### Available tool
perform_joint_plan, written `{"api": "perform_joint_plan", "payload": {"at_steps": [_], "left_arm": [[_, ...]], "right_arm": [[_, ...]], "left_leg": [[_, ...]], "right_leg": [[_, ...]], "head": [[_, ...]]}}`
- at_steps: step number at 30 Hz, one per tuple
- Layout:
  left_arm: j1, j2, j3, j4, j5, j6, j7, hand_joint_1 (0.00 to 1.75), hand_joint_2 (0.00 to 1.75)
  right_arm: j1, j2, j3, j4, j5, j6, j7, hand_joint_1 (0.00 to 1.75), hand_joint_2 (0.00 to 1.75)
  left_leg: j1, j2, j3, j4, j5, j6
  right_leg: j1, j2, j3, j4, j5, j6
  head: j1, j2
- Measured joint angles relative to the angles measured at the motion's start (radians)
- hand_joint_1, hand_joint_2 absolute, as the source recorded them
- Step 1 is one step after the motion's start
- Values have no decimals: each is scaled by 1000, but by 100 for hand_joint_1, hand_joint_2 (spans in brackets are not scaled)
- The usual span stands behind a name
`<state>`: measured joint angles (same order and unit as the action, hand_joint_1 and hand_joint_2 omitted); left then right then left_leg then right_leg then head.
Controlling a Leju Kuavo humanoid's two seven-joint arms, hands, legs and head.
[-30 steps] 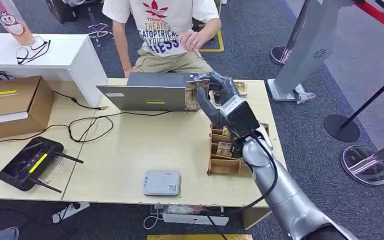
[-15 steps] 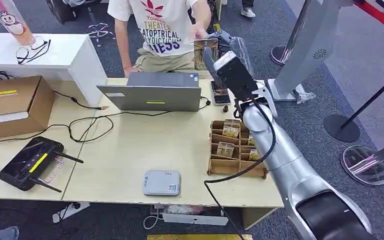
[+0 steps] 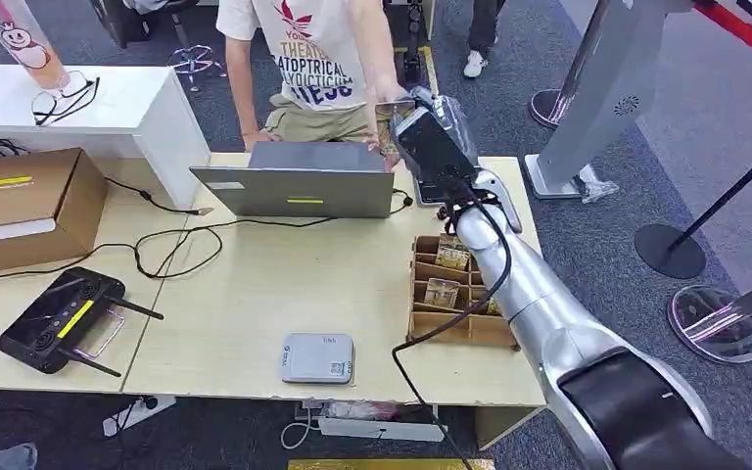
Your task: Pass the card to the sensor for recognition and then transmit it.
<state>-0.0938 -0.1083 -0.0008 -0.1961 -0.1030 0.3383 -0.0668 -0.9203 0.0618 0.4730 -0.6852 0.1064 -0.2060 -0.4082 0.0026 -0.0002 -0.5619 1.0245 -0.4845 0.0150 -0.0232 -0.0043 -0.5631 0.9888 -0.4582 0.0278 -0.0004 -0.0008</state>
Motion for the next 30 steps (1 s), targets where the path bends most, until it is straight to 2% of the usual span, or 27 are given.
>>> {"api": "perform_joint_plan", "payload": {"at_steps": [10,11,12,30], "left_arm": [[0,0,0,0,0,0,-2,0,0],[1,0,0,0,1,1,-2,0,0],[3,0,0,0,2,1,-3,0,0],[12,0,0,0,13,2,-8,0,0]], "right_arm": [[-5,12,0,66,12,-14,-10,175,175],[-5,17,0,90,13,-15,-13,51,175],[-5,21,0,98,13,-16,-14,0,175],[-5,39,1,133,18,-16,-11,0,175]], "left_leg": [[0,0,0,0,0,0],[0,0,0,0,0,0],[0,0,0,0,0,0],[0,0,0,0,0,0]], "right_leg": [[0,0,0,0,0,0],[0,0,0,0,0,0],[0,0,0,0,0,0],[0,0,0,0,0,0]], "head": [[0,0],[0,0],[0,0],[0,0]]}}
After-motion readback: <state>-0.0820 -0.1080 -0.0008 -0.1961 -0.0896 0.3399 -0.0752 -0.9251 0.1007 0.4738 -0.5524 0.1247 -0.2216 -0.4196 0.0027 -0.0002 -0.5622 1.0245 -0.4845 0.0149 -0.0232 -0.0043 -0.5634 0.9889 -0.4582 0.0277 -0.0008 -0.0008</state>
